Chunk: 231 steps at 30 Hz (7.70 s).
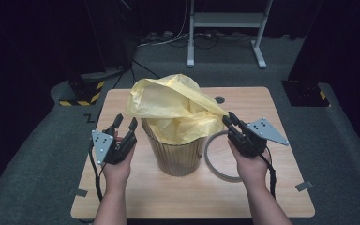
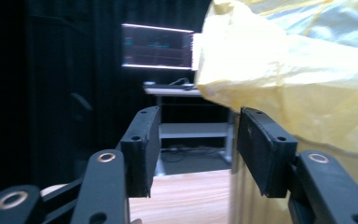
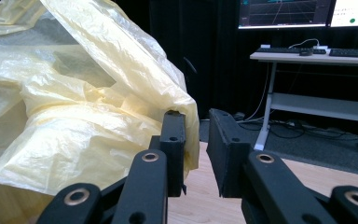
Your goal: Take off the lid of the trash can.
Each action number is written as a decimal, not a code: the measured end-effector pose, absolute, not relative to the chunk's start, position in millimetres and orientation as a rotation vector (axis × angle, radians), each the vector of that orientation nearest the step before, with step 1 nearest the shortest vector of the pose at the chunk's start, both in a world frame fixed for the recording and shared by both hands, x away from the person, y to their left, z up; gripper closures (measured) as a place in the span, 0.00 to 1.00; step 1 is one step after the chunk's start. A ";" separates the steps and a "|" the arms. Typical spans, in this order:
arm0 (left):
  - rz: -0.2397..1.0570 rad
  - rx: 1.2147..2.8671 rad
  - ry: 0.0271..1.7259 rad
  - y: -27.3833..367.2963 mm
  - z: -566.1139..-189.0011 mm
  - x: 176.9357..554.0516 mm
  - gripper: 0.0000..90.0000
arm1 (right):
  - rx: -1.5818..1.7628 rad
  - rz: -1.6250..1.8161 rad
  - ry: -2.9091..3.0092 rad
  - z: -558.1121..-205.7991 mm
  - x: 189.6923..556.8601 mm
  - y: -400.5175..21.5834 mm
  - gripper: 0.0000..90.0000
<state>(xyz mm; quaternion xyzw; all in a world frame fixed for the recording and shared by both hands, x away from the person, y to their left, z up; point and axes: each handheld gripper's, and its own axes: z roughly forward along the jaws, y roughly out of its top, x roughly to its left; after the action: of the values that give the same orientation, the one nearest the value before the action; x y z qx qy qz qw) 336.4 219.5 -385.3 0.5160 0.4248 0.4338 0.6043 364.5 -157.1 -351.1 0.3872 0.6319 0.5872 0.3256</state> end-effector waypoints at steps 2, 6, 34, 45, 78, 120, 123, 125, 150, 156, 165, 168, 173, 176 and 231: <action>0.986 1.220 0.955 218.6 -380.0 337.4 0.53 | 1.017 1.539 1.657 -351.2 364.8 -156.8 0.85; 0.944 1.200 0.940 214.7 -370.2 346.5 0.58 | 1.005 1.533 1.657 -350.7 362.7 -154.5 0.85; 0.998 1.127 0.859 202.7 -361.2 263.8 1.00 | 0.945 1.574 1.592 -332.0 343.5 -155.5 0.67; 0.990 1.163 0.835 185.4 -359.4 268.3 1.00 | 0.804 1.636 1.556 -315.0 297.1 -134.8 0.61; 0.989 1.186 0.844 177.8 -359.1 273.9 1.00 | 0.903 1.600 1.744 -346.9 318.0 -108.8 0.70; 0.853 1.384 1.068 201.9 -428.1 306.5 1.00 | 0.918 1.446 1.774 -371.1 348.5 -132.5 1.00; 0.835 1.380 1.013 194.1 -425.6 293.6 1.00 | 0.983 1.420 1.798 -383.0 364.2 -138.0 1.00; 0.830 1.389 0.982 189.3 -424.5 286.4 1.00 | 1.010 1.404 1.810 -388.1 371.7 -139.9 1.00; 0.848 1.499 0.944 183.6 -454.7 287.7 1.00 | 1.027 1.409 1.781 -385.6 375.3 -146.7 1.00; 0.878 1.505 0.955 183.4 -455.9 284.5 0.89 | 1.005 1.459 1.750 -381.5 358.7 -146.4 0.87; 0.924 1.469 0.948 180.3 -441.9 270.0 0.57 | 0.896 1.551 1.687 -360.0 324.3 -145.8 0.78; 0.912 1.470 0.937 177.1 -442.2 265.9 0.58 | 0.866 1.591 1.680 -354.2 316.7 -143.1 0.77; 0.898 1.487 0.897 170.9 -443.6 262.5 0.62 | 0.793 1.652 1.695 -341.5 307.9 -125.0 0.71; 0.879 1.493 0.873 168.3 -444.2 260.4 0.62 | 0.769 1.670 1.718 -336.0 307.9 -114.4 0.66; 0.906 1.364 0.835 169.7 -420.5 247.2 0.40 | 0.809 1.543 1.747 -390.0 301.7 -118.1 0.80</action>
<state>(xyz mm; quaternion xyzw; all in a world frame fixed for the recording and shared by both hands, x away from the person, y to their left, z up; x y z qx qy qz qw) 247.2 169.7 -420.5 0.5900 0.3613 0.3919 0.6065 301.7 -118.1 -390.0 0.3095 0.6683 0.5901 0.3308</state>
